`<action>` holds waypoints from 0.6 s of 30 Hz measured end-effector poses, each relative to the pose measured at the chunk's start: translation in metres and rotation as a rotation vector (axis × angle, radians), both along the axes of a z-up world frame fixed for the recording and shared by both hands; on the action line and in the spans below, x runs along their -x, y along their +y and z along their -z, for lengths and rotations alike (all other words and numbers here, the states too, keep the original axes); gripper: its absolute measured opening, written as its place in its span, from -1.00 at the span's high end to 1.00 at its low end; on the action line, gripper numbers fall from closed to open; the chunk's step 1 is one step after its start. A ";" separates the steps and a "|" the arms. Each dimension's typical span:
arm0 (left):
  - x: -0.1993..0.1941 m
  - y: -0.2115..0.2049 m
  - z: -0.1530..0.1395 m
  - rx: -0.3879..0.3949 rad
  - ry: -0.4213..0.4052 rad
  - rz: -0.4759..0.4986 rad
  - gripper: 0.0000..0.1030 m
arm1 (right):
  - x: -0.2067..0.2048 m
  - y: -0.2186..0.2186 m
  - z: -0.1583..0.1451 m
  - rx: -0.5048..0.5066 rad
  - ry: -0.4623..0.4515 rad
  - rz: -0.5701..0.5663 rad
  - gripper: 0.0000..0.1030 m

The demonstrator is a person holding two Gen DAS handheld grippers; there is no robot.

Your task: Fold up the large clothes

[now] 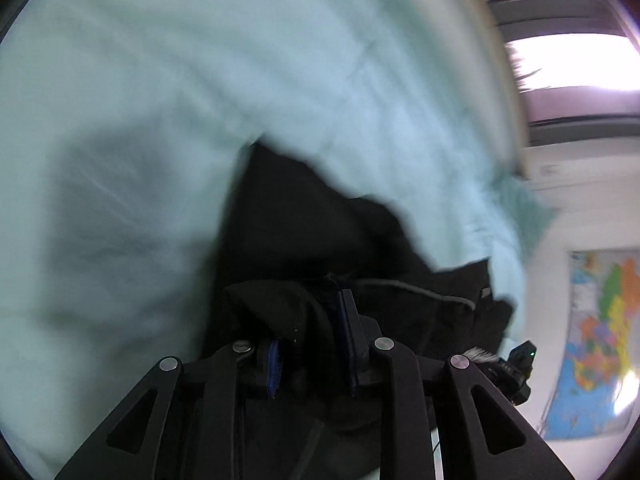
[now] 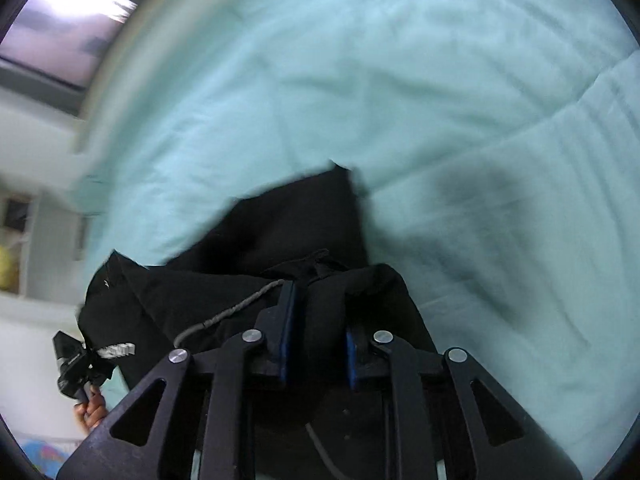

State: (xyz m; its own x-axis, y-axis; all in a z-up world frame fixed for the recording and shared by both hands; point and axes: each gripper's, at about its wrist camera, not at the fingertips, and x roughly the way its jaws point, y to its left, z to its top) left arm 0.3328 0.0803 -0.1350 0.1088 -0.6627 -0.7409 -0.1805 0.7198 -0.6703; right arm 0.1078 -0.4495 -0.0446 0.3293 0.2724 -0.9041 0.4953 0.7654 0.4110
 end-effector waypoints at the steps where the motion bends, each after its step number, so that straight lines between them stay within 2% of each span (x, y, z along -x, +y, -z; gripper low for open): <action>1: -0.004 -0.002 0.010 0.006 0.024 0.007 0.51 | -0.009 0.000 0.021 -0.015 0.050 0.010 0.56; 2: -0.008 -0.003 0.015 0.014 0.030 0.021 0.51 | -0.011 -0.001 0.034 -0.024 0.068 0.012 0.56; 4: -0.010 -0.002 0.011 0.020 0.016 0.060 0.50 | -0.015 -0.003 0.039 -0.028 0.072 0.016 0.55; 8: -0.001 0.011 -0.025 0.007 -0.057 0.188 0.41 | -0.009 -0.011 0.019 -0.040 0.050 -0.005 0.53; 10: 0.007 0.023 -0.051 -0.028 -0.127 0.231 0.13 | -0.002 -0.013 0.002 -0.047 0.021 -0.011 0.44; 13: 0.010 0.059 -0.089 -0.106 -0.245 0.174 -0.08 | 0.012 -0.019 -0.028 -0.037 -0.018 -0.026 0.19; 14: 0.008 0.066 -0.099 -0.113 -0.278 0.158 -0.12 | 0.014 -0.019 -0.038 -0.003 -0.026 -0.040 -0.01; 15: 0.008 0.070 -0.105 -0.118 -0.301 0.152 -0.25 | 0.015 -0.017 -0.044 0.032 -0.030 -0.052 -0.18; 16: 0.006 0.071 -0.109 -0.126 -0.322 0.149 -0.38 | 0.017 -0.015 -0.054 0.097 -0.036 -0.076 -0.24; 18: -0.003 0.059 -0.105 -0.118 -0.332 0.166 -0.41 | 0.014 -0.010 -0.061 0.163 -0.045 -0.102 -0.31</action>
State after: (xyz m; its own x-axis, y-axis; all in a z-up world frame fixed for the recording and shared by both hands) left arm 0.3359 0.1393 -0.0299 0.2538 -0.6036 -0.7558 0.1574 0.7967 -0.5835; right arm 0.0937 -0.4596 0.0162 0.3482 0.1577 -0.9241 0.3957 0.8689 0.2974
